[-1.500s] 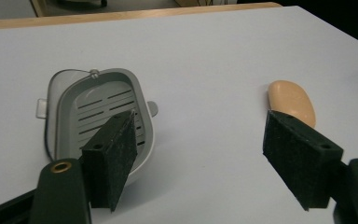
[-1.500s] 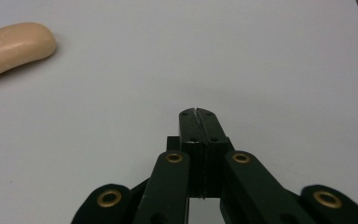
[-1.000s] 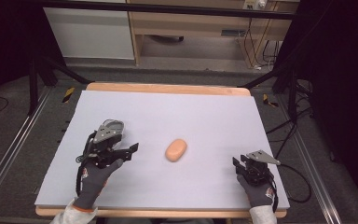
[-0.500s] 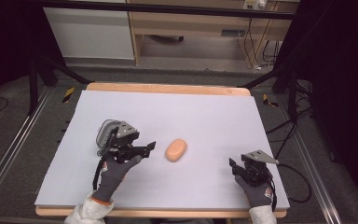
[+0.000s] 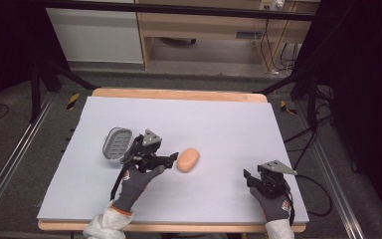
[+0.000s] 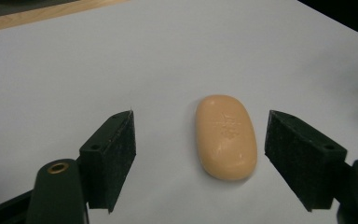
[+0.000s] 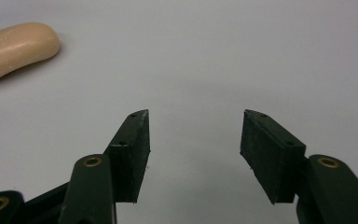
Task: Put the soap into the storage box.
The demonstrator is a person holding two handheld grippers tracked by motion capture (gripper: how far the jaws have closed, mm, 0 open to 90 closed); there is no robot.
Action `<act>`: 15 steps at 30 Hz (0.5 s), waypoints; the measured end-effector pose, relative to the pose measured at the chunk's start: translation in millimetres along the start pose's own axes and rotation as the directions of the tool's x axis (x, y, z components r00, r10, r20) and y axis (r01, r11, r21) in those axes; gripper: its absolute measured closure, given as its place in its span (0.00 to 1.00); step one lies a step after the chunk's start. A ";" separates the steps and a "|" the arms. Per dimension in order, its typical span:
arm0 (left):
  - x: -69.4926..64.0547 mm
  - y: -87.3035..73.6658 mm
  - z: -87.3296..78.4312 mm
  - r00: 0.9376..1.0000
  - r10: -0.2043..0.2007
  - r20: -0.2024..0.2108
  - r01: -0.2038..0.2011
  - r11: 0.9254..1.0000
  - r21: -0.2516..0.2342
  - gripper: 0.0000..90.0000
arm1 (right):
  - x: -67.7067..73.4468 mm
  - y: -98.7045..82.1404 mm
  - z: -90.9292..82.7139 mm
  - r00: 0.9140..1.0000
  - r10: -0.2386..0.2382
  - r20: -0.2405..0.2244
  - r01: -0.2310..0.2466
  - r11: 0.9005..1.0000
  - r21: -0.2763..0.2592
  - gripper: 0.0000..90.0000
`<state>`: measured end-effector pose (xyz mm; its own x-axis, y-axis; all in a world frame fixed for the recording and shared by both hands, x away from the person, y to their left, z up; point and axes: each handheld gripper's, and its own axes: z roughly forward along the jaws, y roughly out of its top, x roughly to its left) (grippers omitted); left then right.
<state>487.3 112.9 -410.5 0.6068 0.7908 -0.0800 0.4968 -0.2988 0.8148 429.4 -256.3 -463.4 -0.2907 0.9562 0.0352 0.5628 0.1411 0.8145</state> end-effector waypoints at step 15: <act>-11.8 0.9 24.3 1.000 0.023 0.010 -0.023 0.999 0.046 0.26 | 0.7 0.3 0.0 1.000 0.003 -0.003 -0.003 1.000 0.007 0.47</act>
<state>495.7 90.4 -422.8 0.6245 0.7781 -0.0673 0.5102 -0.3412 0.7894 429.3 -255.7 -463.2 -0.2917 0.9557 0.0397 0.5690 0.1400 0.8103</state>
